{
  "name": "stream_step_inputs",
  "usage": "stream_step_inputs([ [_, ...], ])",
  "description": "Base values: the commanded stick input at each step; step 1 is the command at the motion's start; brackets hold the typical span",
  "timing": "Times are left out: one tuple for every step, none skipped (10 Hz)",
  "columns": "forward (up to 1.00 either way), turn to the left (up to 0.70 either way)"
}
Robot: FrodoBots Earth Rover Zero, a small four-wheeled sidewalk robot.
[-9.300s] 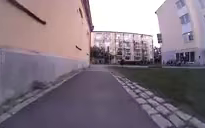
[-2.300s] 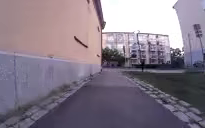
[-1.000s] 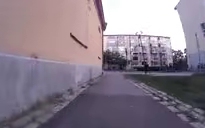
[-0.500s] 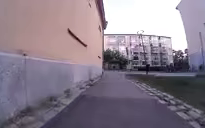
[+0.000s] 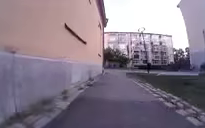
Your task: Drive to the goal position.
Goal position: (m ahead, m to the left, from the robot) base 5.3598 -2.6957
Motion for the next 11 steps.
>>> stream_step_inputs([
  [0.50, -0.01],
  [0.50, -0.01],
  [0.50, -0.01],
  [0.50, -0.01],
  [0.50, -0.01],
  [0.50, -0.01],
  [0.50, -0.01],
  [0.50, -0.01],
  [0.50, -0.01],
  [0.50, -0.01],
  [0.50, -0.01],
])
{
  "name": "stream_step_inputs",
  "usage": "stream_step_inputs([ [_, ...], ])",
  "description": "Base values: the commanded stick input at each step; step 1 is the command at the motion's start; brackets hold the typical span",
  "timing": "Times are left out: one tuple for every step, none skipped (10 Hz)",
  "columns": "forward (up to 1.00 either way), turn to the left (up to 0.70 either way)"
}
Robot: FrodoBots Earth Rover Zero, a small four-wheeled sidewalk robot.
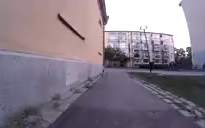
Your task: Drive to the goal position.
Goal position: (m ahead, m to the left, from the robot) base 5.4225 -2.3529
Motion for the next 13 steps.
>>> stream_step_inputs([
  [0.50, -0.01],
  [0.50, -0.01],
  [0.50, -0.01],
  [0.50, -0.01],
  [0.50, -0.01],
  [0.50, -0.01],
  [0.50, -0.01],
  [0.50, -0.01],
  [0.50, -0.01],
  [0.50, -0.01],
  [0.50, -0.01],
  [0.50, -0.09],
  [0.50, -0.40],
])
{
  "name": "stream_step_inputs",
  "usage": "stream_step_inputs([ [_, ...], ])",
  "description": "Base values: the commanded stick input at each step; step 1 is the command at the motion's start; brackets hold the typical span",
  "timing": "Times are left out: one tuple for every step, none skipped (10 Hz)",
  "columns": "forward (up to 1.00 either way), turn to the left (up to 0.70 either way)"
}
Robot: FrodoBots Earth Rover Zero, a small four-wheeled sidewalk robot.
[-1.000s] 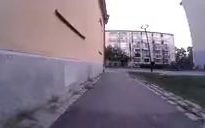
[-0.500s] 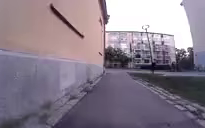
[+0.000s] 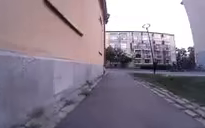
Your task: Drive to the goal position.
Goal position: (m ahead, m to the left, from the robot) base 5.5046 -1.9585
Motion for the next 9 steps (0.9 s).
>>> stream_step_inputs([
  [0.50, -0.51],
  [0.50, -0.51],
  [0.50, -0.30],
  [0.50, -0.05],
  [0.50, -0.01],
  [0.50, -0.01],
  [0.50, -0.01],
  [0.50, -0.01],
  [0.50, -0.01],
])
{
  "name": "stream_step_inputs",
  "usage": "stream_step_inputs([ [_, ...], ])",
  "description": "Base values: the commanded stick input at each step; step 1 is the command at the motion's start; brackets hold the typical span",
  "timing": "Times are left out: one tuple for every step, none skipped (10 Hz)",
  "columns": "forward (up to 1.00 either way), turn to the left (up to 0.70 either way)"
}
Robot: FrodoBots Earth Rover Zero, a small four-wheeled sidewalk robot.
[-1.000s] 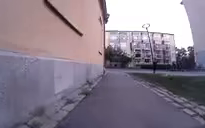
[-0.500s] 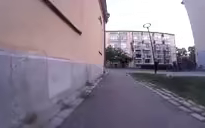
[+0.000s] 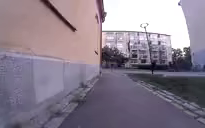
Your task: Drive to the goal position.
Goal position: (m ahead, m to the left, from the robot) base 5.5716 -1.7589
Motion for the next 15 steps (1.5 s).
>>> stream_step_inputs([
  [0.50, -0.01],
  [0.50, -0.01],
  [0.50, -0.01],
  [0.50, -0.01],
  [0.50, -0.01],
  [0.50, -0.01],
  [0.50, -0.01],
  [0.50, -0.01],
  [0.50, -0.01],
  [0.50, -0.01],
  [0.50, -0.01],
  [0.50, -0.06],
  [0.50, -0.15],
  [0.50, -0.25],
  [0.50, -0.34],
])
